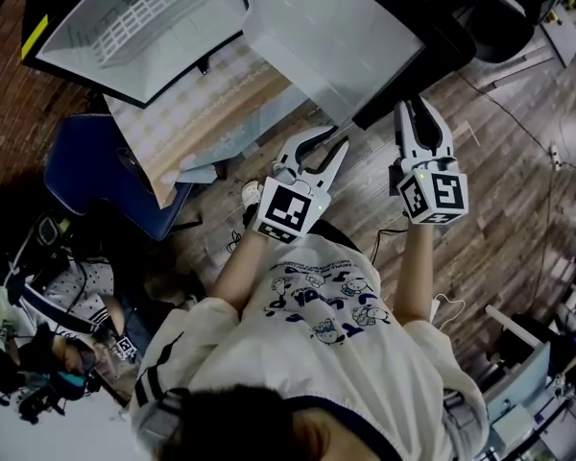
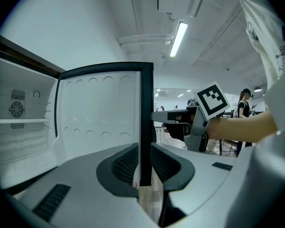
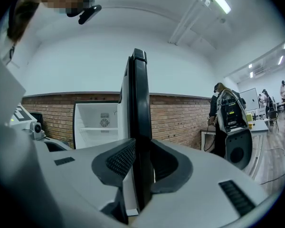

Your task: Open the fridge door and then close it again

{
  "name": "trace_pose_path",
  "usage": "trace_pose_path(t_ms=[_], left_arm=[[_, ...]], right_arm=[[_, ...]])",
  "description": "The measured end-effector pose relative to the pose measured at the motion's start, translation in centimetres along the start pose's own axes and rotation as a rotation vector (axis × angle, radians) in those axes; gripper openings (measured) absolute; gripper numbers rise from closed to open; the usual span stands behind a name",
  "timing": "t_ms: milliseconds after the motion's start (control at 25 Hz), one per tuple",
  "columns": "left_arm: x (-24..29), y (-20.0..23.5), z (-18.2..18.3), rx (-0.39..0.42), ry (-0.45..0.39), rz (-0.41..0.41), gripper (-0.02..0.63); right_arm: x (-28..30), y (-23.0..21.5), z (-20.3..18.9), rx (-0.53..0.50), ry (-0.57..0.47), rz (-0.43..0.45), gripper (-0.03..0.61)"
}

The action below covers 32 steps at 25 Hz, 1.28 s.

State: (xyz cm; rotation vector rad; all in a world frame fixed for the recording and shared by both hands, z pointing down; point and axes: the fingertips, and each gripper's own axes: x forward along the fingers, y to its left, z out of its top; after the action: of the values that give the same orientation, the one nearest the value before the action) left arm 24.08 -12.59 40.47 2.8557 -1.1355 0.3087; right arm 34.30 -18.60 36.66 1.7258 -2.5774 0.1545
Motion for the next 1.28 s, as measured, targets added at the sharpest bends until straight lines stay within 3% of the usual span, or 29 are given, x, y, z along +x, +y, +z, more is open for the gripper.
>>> trace_pose_path(t_ms=[560, 1280], left_arm=[[-0.6, -0.1, 0.1, -0.004, -0.010, 0.022, 0.087], [-1.8, -1.6, 0.8, -0.010, -0.039, 0.015, 0.089]], right_arm=[[-0.5, 1.5, -0.3, -0.018, 0.012, 0.018, 0.095], [-2.5, 6.5, -0.6, -0.008, 0.023, 0.065, 0.097]])
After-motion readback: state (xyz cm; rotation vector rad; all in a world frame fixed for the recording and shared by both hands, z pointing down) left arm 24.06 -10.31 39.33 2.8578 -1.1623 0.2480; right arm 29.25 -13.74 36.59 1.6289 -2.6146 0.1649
